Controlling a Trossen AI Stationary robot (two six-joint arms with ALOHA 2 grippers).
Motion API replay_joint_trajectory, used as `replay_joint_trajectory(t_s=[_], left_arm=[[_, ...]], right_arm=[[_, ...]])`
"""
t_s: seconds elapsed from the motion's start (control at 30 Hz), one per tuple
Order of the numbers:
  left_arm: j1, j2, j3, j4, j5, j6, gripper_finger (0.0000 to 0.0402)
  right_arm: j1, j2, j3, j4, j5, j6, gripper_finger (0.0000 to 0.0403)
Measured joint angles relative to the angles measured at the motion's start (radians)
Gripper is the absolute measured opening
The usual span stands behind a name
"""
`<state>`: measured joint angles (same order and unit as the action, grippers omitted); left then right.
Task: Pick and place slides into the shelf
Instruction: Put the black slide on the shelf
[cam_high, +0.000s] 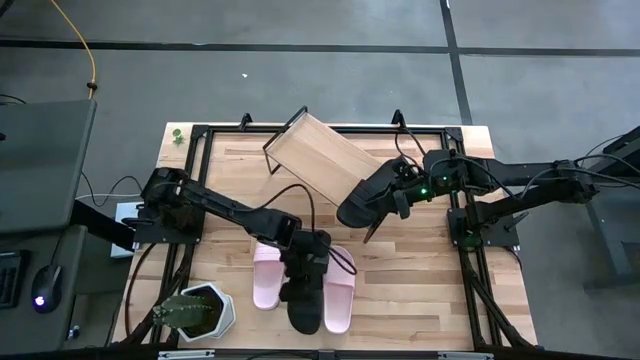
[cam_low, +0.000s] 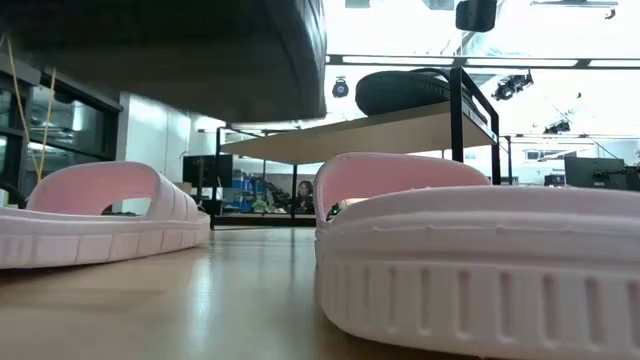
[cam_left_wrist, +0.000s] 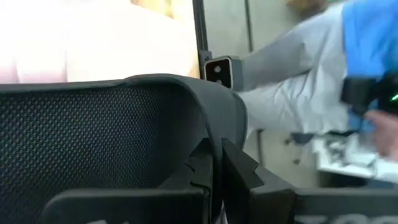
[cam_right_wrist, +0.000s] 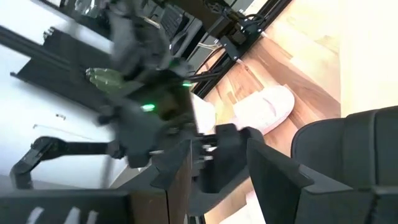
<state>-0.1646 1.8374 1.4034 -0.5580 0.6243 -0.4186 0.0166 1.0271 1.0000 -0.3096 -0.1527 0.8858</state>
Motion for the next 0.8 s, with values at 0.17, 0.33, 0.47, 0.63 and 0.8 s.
replay_joint_trajectory(t_s=[0.17,0.33,0.47,0.63,0.8], left_arm=[[0.000,0.000,0.203,-0.271,-0.078,0.150,0.0002],[0.001,-0.001,0.381,-0.420,-0.150,0.227,0.0002],[0.001,-0.001,0.476,-0.474,-0.177,0.258,0.0002],[0.001,-0.001,0.551,-0.504,-0.180,0.259,0.0002],[0.000,-0.001,0.582,-0.502,-0.169,0.258,0.0002]], right_arm=[[-0.029,-0.003,0.000,0.000,-0.017,0.012,0.0147],[-0.039,-0.007,0.000,0.005,-0.058,0.057,0.0147],[-0.034,-0.007,0.000,0.007,-0.087,0.060,0.0147],[-0.009,-0.007,0.000,0.007,-0.106,0.051,0.0147],[0.015,0.002,-0.001,0.042,-0.075,0.044,0.0147]])
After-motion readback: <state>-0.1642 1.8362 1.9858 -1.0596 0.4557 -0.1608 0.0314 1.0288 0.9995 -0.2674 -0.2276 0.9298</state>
